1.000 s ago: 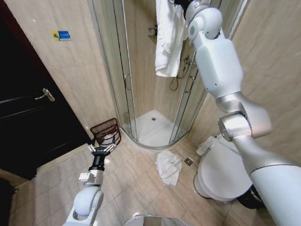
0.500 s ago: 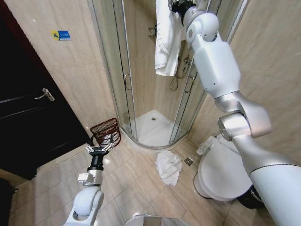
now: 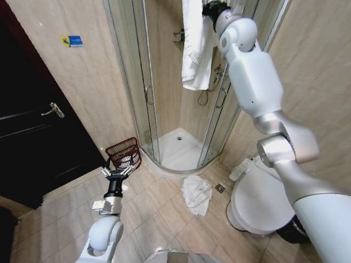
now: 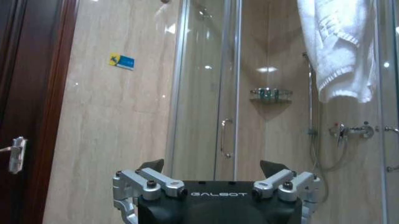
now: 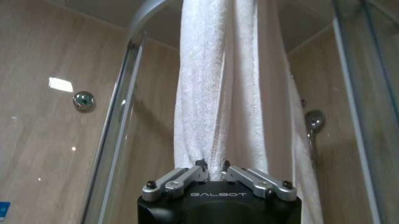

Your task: Discard the used towel into the hamper.

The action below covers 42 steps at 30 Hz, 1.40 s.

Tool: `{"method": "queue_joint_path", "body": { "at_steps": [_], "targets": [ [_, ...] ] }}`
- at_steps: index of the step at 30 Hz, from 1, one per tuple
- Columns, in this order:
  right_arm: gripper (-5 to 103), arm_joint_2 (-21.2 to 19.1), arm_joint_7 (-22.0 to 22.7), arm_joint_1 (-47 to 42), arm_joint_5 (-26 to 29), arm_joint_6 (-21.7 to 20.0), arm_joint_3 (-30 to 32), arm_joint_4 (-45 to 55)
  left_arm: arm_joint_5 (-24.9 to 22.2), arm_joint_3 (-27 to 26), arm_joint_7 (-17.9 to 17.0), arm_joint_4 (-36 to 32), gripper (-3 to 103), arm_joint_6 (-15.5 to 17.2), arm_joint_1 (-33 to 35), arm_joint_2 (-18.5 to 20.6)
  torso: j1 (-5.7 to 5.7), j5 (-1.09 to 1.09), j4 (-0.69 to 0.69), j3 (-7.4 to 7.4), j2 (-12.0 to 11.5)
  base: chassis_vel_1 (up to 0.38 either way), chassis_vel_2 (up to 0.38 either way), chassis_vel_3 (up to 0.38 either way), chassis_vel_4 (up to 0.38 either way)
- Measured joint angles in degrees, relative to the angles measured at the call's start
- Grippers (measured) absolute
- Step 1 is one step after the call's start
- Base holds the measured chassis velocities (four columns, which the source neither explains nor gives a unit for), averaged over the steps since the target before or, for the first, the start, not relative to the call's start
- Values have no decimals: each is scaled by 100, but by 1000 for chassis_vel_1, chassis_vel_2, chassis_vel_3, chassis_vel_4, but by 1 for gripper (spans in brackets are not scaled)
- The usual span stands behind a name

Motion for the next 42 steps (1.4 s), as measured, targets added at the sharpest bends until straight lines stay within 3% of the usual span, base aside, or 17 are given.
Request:
{"method": "queue_joint_path", "body": {
  "at_steps": [7,26,42],
  "targets": [
    [4,-378,214,-507,319,-114,-18,701,103,125,-31,67,100,3,19,-9,-4,0,1,-2,-4,0,0,0,0],
    [4,-607,185,-1272,314,-112,269,1104,326,383,-112,148,100,42,-50,-30,-5,-1,1,-5,-9,0,0,0,0],
    [4,-656,179,-2022,258,-77,455,1479,349,262,-138,92,100,32,20,-51,-5,-1,1,-5,-13,0,0,0,0]
  ]
}}
